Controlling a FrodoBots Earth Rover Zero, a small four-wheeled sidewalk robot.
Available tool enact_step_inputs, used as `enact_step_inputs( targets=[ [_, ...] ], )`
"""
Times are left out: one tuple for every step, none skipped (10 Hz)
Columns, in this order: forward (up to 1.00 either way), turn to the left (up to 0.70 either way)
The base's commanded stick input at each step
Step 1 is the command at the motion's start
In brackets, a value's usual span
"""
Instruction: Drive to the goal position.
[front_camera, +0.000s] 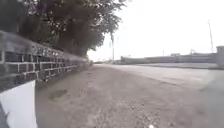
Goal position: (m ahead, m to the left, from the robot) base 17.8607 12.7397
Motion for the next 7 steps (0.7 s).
enact_step_inputs(
  targets=[
    [0.70, -0.27],
    [0.70, -0.27],
    [0.70, -0.27],
    [0.70, 0.00],
    [0.70, 0.00],
    [0.70, 0.00],
    [0.70, 0.18]
  ],
)
